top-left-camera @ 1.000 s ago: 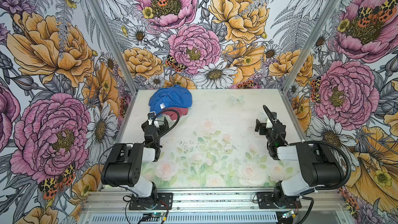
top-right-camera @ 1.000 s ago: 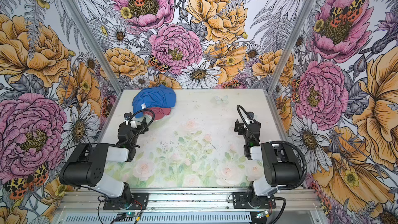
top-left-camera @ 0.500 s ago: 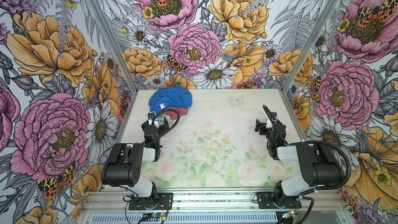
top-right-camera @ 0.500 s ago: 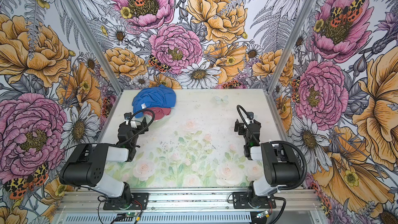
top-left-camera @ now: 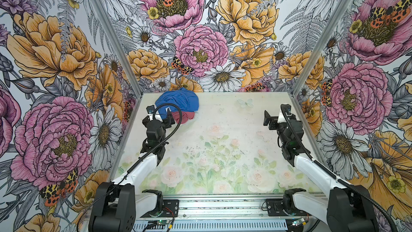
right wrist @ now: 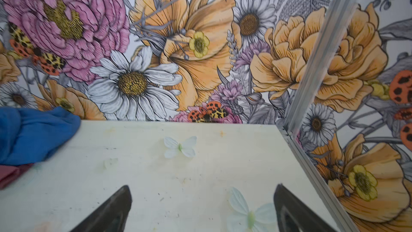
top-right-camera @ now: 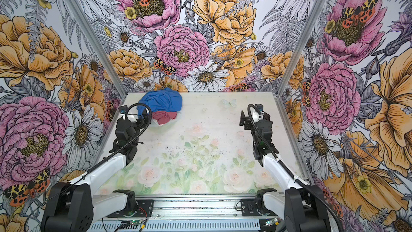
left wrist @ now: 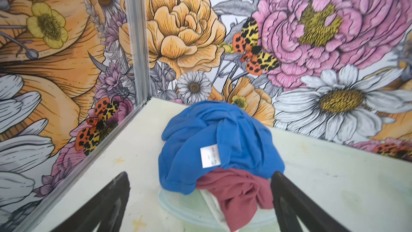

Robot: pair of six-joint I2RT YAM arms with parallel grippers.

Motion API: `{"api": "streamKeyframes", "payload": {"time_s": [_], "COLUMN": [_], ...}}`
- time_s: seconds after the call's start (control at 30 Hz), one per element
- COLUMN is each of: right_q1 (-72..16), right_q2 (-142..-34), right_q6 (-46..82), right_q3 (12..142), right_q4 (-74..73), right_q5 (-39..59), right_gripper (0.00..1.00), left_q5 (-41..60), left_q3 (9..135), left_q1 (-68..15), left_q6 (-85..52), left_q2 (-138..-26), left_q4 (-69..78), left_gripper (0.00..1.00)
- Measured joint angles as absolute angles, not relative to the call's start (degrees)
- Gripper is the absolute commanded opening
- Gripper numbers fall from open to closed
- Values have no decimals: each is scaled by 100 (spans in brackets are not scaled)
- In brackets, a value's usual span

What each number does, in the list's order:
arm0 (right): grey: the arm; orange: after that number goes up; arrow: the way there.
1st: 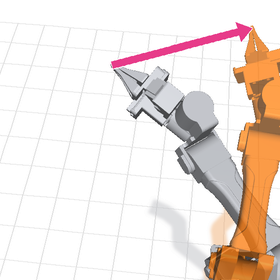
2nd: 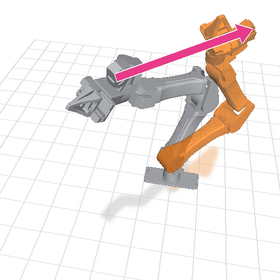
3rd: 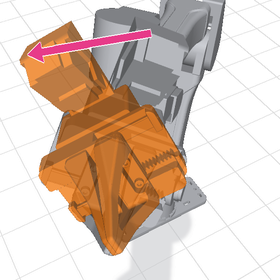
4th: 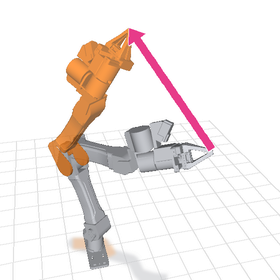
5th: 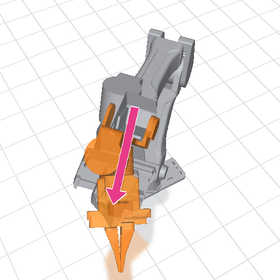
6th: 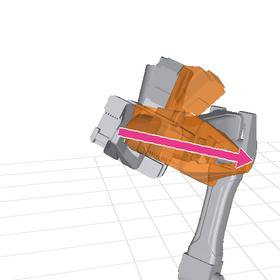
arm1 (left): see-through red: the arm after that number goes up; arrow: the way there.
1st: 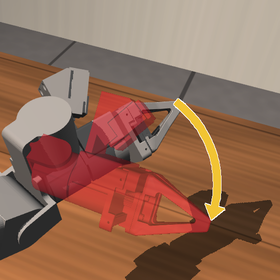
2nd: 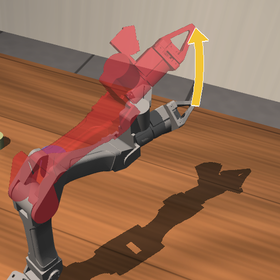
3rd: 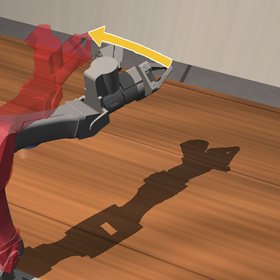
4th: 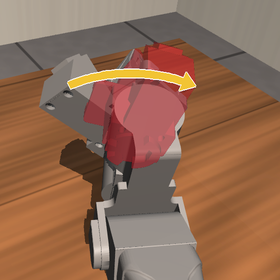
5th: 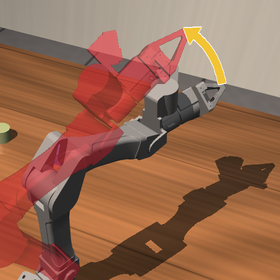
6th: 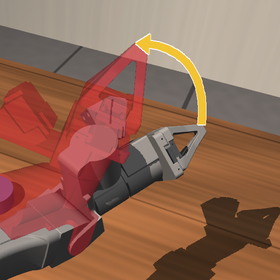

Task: Pick out a specific cloth from the pile
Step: 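Reach the left gripper toward the cloth pile while the right arm moves inward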

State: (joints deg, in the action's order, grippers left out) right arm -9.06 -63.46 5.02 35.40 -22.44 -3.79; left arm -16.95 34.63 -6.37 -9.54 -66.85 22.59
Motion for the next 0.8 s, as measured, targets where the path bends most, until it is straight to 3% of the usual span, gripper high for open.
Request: {"api": "streamKeyframes", "payload": {"time_s": [0.07,0.27,0.3,0.5,0.8], "right_q1": [-1293,-2735,-2982,-3907,-4082], "right_q2": [-6342,-6919,-7107,-7937,-8119], "right_q6": [624,1173,1273,1706,1907], "right_q3": [3955,4235,4235,4353,4517], "right_q4": [-1824,-1146,-1103,-1144,-1308], "right_q5": [-325,-198,-161,23,134], "right_gripper": [99,99,100,99,99], "left_q5": [-1245,242,401,832,858], "left_q3": [3756,3750,3758,3872,4403], "left_q1": [-537,-237,-226,-183,-141], "left_q6": [-1343,-2403,-2545,-3162,-3693], "left_q2": [-6825,-7690,-7870,-8637,-9675], "left_q4": [1763,613,449,51,204], "left_gripper": [91,46,43,33,27]}}
